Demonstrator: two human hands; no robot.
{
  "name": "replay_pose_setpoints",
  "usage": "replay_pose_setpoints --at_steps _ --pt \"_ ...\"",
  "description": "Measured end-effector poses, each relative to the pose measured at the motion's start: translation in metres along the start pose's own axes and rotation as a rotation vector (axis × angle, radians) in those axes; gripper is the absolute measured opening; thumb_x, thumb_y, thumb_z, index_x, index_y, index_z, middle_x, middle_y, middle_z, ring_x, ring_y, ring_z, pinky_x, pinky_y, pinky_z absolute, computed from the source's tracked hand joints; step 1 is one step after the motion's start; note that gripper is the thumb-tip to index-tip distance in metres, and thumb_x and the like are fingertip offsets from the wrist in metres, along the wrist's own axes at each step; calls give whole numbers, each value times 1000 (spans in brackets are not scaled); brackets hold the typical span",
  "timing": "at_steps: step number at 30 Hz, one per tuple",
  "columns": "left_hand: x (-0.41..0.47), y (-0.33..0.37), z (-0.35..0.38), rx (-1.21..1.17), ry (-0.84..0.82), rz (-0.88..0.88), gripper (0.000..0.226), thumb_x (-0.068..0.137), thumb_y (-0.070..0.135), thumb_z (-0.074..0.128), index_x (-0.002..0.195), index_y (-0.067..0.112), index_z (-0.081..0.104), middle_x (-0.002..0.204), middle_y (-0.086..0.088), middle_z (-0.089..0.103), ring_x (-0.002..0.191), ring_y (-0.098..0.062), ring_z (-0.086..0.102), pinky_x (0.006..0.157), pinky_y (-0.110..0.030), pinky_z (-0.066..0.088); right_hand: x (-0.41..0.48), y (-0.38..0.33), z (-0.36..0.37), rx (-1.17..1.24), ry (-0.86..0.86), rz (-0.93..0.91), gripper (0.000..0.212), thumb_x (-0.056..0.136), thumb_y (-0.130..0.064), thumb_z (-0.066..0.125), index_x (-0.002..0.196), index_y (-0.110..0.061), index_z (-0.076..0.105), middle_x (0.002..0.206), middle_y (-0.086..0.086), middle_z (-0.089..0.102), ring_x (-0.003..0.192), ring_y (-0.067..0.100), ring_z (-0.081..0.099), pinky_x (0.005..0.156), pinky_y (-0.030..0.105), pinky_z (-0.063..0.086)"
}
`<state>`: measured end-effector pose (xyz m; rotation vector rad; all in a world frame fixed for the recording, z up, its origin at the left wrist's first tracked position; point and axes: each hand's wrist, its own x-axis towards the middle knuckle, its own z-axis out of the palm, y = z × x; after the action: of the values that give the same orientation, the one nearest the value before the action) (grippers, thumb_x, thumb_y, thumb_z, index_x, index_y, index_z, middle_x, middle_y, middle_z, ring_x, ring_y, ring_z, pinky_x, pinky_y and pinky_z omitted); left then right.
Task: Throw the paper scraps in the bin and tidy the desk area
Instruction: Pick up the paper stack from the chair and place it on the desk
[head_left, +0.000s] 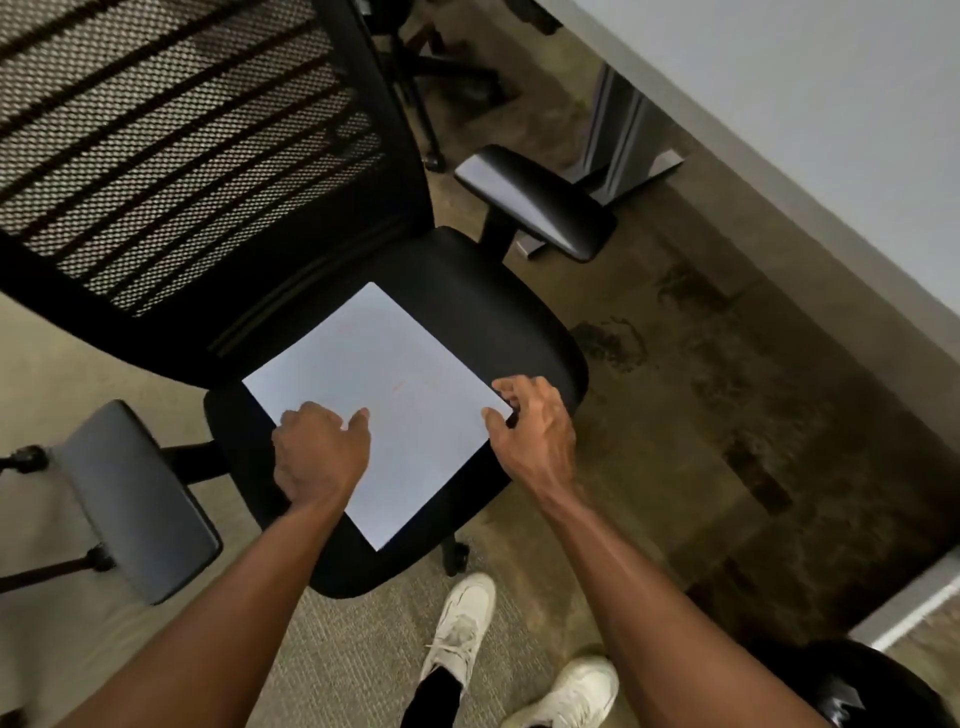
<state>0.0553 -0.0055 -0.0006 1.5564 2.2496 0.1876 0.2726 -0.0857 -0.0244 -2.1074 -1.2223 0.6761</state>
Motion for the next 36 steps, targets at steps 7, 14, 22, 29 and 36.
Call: replay_pose_setpoints --at_steps 7,14,22,29,36 --pt "20 -32 13 -124 -190 -367 118 79 55 87 156 -5 21 165 -30 23 153 -48 27 116 -61 39 30 -29 30 -250 -96 -83 56 91 -38 69 142 -23 52 135 5 58 125 25 50 107 41 43" --pt "25 -38 21 -401 -162 -469 105 80 36 91 151 -4 24 153 -28 44 135 -45 54 104 -56 55 22 -24 55 -420 -204 -22 68 90 -38 68 150 -19 41 144 9 49 130 28 44 107 45 44" --pt "10 -72 14 -552 -397 -392 32 97 9 73 127 1 64 120 -18 72 102 -29 69 76 -35 59 -7 -3 43 -131 -166 280 59 84 -45 74 133 -20 52 120 3 55 111 26 60 89 41 55" --pt "-6 -54 -16 -576 -499 -215 18 98 10 71 106 24 62 107 -2 73 92 -18 71 65 -26 54 -54 -4 3 115 -75 416 49 84 -37 79 124 -24 54 111 -7 61 99 14 58 79 25 50" --pt "-33 -14 -63 -588 -589 -68 34 105 7 58 104 41 61 109 4 74 97 -17 74 68 -29 60 -110 -37 -61 214 32 555 40 86 -36 79 113 -34 50 105 -12 63 93 12 62 69 25 47"
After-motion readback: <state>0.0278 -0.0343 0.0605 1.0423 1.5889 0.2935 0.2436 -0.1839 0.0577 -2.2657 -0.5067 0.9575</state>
